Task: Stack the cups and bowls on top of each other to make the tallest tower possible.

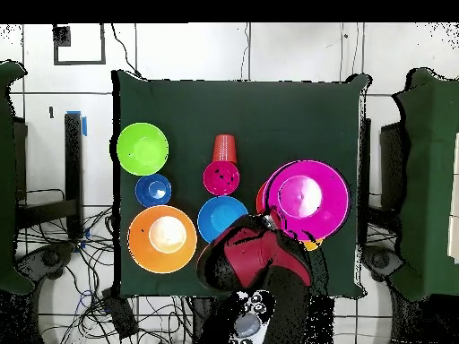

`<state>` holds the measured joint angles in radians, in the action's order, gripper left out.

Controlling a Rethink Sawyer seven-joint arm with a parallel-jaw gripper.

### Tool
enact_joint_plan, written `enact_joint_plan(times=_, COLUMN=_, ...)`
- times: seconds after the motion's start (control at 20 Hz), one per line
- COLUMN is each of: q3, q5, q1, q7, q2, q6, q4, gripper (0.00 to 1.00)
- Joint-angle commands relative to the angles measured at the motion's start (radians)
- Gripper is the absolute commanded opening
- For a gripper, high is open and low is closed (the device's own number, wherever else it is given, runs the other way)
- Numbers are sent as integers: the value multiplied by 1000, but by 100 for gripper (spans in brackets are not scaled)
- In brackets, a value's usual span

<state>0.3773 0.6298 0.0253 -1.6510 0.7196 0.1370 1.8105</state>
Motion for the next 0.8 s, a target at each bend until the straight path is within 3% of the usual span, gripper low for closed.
enact_joint_plan(times=0.05, q3=-167, q5=-27, q1=-14, q7=-70, q2=23, q6=52, q4=52, gripper=0)
enact_joint_plan(times=0.3, q3=-203, q5=-29, q1=-24, q7=-87, q2=41, q6=20, q4=81, gripper=0)
enact_joint_plan(times=0.8, q3=-229, q5=-58, q1=1, q7=-95, q2=51, q6=61, q4=85, gripper=0)
